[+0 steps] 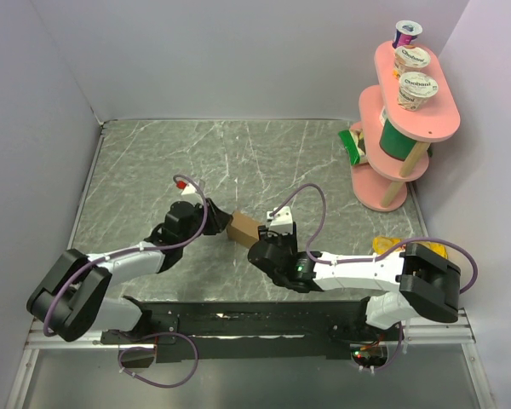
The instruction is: Fold the paper box
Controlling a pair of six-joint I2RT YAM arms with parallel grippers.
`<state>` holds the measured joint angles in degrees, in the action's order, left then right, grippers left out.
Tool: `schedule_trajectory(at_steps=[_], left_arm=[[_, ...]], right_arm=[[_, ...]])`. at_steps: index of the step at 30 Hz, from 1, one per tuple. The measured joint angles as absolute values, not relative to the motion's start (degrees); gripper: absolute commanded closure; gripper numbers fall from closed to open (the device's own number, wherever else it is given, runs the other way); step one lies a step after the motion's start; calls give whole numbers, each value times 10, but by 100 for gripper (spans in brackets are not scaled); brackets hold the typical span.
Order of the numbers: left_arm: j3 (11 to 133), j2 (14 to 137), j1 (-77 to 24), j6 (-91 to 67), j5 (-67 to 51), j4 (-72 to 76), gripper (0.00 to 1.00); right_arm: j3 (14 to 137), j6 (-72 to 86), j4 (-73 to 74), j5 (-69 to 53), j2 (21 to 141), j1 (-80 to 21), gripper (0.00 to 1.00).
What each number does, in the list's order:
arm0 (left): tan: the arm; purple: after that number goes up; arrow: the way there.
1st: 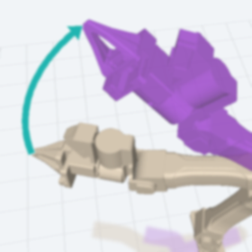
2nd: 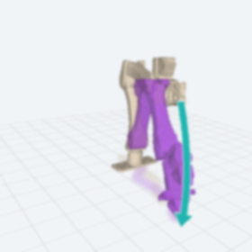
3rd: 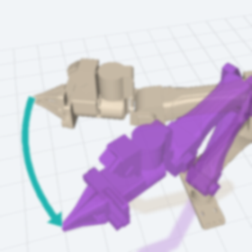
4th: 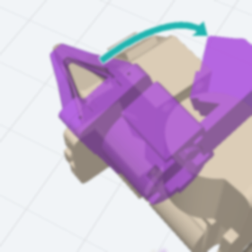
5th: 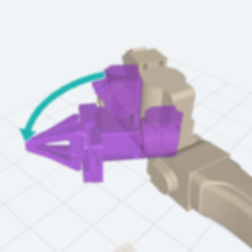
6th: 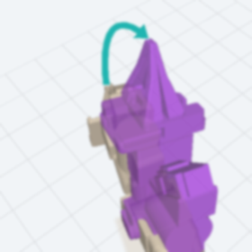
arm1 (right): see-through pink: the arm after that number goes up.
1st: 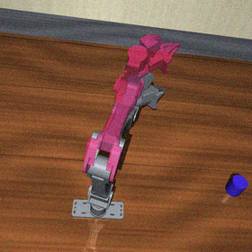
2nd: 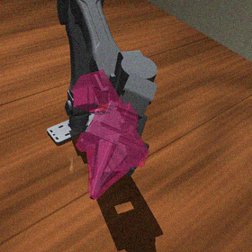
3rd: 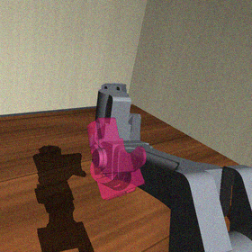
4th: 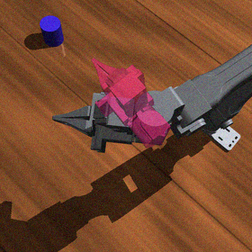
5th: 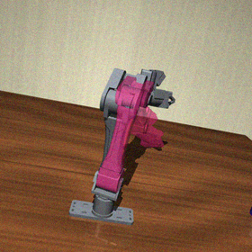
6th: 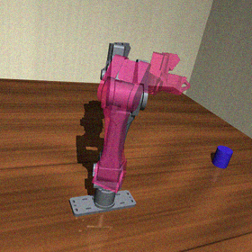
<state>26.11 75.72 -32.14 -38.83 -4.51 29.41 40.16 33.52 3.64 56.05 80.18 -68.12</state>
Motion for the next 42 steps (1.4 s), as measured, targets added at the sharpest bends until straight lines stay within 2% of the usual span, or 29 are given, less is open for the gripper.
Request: schedule_trajectory(at_steps=[4,5,8,11,13,16,17,19,26,42], left_arm=[[243,756,-326,-396,-35,325,73],[238,756,-328,-398,-32,333,73],[236,756,-334,-399,-21,339,73],[237,755,-342,-397,-14,338,73],[237,753,-347,-395,-10,335,73],[238,748,-352,-387,-5,327,73],[238,747,-353,-385,-3,325,73],[240,745,-355,-383,-1,319,73],[244,745,-359,-381,1,312,74],[258,746,-364,-371,5,289,75]], right_arm=[[400,340,36,561,800,-681,35],[399,341,39,561,797,-681,28],[397,346,59,554,781,-678,16],[390,349,86,524,747,-669,13],[383,349,108,492,712,-660,14],[362,352,126,430,654,-632,21],[351,354,129,408,632,-616,28],[325,360,130,361,587,-584,31],[281,383,140,272,510,-560,33],[281,408,142,250,520,-560,39]])
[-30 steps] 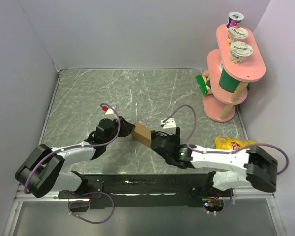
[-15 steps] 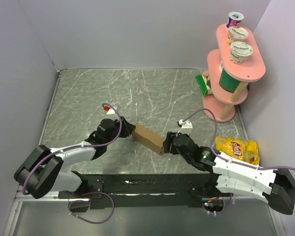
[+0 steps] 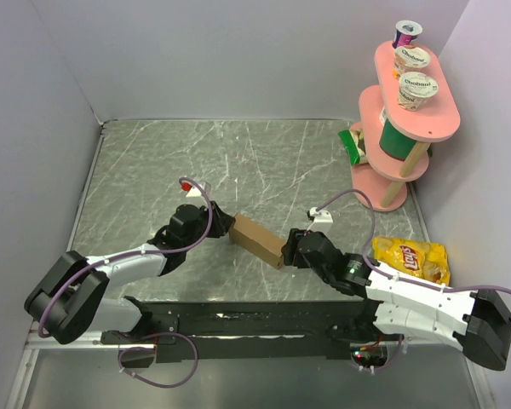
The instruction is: Fold the paper box
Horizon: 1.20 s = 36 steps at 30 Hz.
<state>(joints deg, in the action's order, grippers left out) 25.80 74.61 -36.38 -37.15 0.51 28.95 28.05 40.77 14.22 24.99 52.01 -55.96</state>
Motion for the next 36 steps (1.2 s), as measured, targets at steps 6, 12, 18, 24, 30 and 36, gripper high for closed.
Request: schedule_trajectory(at_steps=[6,12,18,24,30,36], left_arm=[[260,746,-364,-371,5,285,75],[257,744,-365,-372,7,290,75],[179,689,-369,-399,21,350,73],[100,627,-374,-430,34,388,71],[93,675,-384,-446,32,321,70],[97,721,-388,-476,29,322,69]], right_arm=[[281,427,143,251,529,-560,40],[281,444,145,272,540,-579,41],[294,446,156,295,554,-632,42],[301,451,159,276,564,-665,42],[296,440,191,254,609,-665,42],[296,422,196,241,657,-659,41]])
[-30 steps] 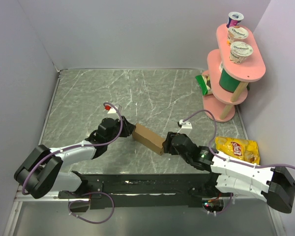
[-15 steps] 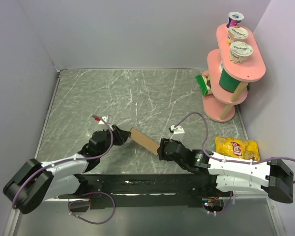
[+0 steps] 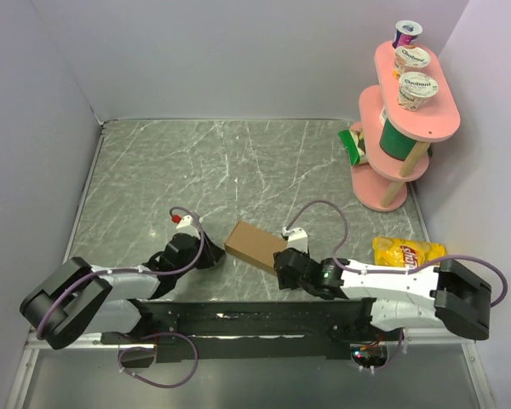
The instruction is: Fold the paper box
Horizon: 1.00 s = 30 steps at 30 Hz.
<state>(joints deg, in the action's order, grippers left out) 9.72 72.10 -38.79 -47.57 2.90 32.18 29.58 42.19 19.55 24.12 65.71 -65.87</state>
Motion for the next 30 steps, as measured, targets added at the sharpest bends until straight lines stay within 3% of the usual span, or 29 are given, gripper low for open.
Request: schedule_trajectory(at_steps=[13,24,27,28,30], left_arm=[[142,743,-383,-471,34,288,63],[203,813,-277,-406,9,295,60],[222,821,-270,-390,-1,293,50],[223,818,-269,-385,-2,294,37],[215,798,-268,-377,-4,296,21]], right_arm=[[309,285,30,193,787,-541,41],[478,171,-74,128,964,-448,41],[496,152,-88,121,974,-443,36],[496,147,-90,120,970,-443,33],[489,138,-92,120,956,-442,19]])
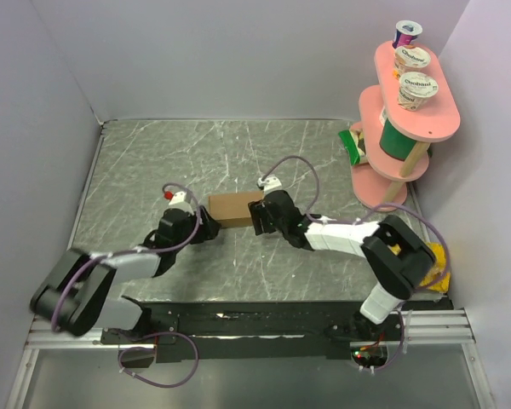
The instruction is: Fold the paper box
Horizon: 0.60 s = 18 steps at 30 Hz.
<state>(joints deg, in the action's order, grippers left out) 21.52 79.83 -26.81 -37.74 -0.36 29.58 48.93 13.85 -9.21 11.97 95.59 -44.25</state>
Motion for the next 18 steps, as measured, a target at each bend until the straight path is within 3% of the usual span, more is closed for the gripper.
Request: schedule_trajectory(at_steps=[1,3,7,15,18], left_arm=[[204,776,-268,-375,-3,295,10],[177,713,-268,-367,1,288,1],[161,598,-253,-354,19,257,4],[221,569,-53,-371,-37,175,4],[248,523,-22,-381,-44,132,4]], right_arm=[[479,133,-95,120,940,-442,15],[451,120,-98,119,894,-441,4],[424,100,-91,102,796,-420,0],[409,114,-63,51,675,-255,0],[384,129,-55,53,604,-195,0]])
